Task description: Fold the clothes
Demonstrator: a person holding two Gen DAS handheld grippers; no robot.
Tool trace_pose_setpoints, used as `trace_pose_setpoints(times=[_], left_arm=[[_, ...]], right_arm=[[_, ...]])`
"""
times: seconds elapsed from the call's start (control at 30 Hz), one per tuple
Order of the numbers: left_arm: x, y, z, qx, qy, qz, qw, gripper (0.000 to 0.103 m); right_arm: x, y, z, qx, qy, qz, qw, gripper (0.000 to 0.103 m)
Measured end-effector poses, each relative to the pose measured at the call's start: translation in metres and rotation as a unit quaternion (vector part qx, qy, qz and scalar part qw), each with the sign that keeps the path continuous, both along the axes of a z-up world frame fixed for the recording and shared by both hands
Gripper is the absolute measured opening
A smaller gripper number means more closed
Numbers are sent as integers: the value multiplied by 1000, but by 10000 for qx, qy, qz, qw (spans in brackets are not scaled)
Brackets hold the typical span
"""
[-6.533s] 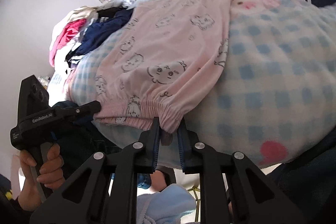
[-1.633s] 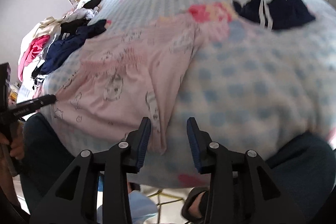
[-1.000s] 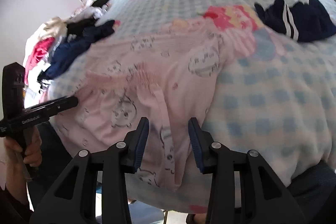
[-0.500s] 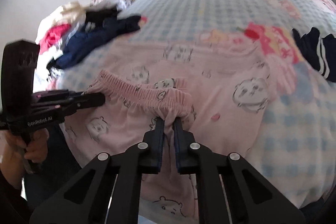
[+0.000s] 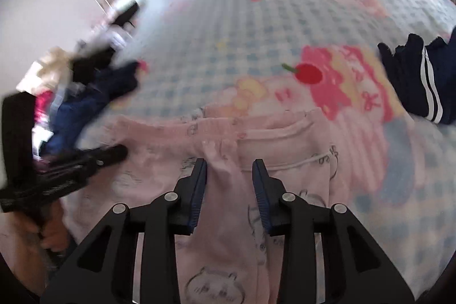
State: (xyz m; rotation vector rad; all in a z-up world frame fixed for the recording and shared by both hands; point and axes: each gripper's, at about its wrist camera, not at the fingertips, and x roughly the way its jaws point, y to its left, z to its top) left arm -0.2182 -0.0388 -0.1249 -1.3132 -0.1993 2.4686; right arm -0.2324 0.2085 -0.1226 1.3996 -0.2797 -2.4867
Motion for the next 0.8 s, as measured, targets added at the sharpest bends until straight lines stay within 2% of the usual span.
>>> trace_pose_setpoints(times=[0.03,0.13,0.27,0.37,0.4,0.43,0.47,0.57,0.7,0.8], left_arm=[[12,-2,8,46,186,27,9998,34],[43,1,22,291,367,-191,9987,35],[66,27,2,244,122,-554,9981,35],[65,19,-7,37,2,-300,9995,35],[65,16,-10,-32,-38,-216,9998,33],[64,13,-12,-101,-77,-131,9998,27],[64,11,-15,-170,-117,-46,9998,22],[65,2,-21,-303,-203,174,9992,22],[86,9,-8,182,-146,-89,9997,23],[98,24,-14,238,-213,-287,9991,23]], right_arm=[[9,2,7,6,142,-2,9999,37],[39,4,20,22,344,96,9994,38],[65,-15,12,-38,272,462,9986,38],[75,-32,-17,229,-37,636,9977,38],[77,-33,-26,408,-89,614,9972,36],[79,-31,-32,515,-118,584,9969,29],[80,-27,-35,529,-121,545,9970,27],[88,-7,-29,274,-104,249,9993,23],[105,2,-6,99,207,52,9997,37],[113,-13,-10,44,171,210,9996,37]])
